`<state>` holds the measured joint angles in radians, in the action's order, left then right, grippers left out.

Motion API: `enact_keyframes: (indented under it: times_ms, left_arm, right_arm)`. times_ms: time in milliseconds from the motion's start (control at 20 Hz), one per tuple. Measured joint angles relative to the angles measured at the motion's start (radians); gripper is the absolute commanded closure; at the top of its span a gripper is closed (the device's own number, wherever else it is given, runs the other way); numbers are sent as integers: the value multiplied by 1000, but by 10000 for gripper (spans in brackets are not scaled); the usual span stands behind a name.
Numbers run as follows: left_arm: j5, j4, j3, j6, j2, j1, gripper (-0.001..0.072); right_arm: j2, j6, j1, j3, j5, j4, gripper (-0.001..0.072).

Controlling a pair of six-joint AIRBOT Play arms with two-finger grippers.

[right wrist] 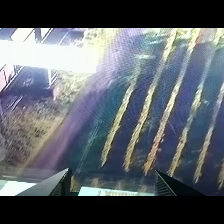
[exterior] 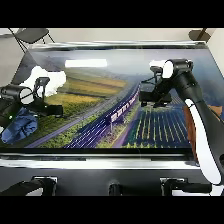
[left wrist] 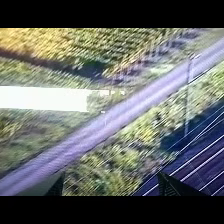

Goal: Fold the shirts.

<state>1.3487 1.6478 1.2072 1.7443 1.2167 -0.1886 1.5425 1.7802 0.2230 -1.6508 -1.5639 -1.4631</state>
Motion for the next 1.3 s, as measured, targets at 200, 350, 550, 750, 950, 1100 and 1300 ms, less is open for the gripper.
enact_keyframes:
  times_ms: [200, 350, 550, 750, 950, 1100, 1300]
  left_arm:
    - [0, 0, 0, 0, 0, 0, -7]
    - [0, 0, 0, 0, 0, 0, -7]
    - [0, 0, 0, 0, 0, 0, -7]
    - [0, 0, 0, 0, 0, 0, -7]
    - [-10, -2, 0, 19, 0, 0, -7]
    - [-51, -10, 0, 63, 2, 0, -7]
    - [-112, -16, 0, 89, 4, 0, -10]
  right_arm:
    - [0, 0, 0, 0, 0, 0, 99]
    - [0, 0, 0, 0, 0, 0, 99]
    - [0, 0, 0, 0, 0, 0, 99]
    - [0, 0, 0, 0, 0, 0, 99]
    - [0, 0, 0, 0, 0, 0, 100]
    - [0, 0, 0, 0, 16, 0, 100]
    - [1, 0, 0, 0, 65, 0, 101]
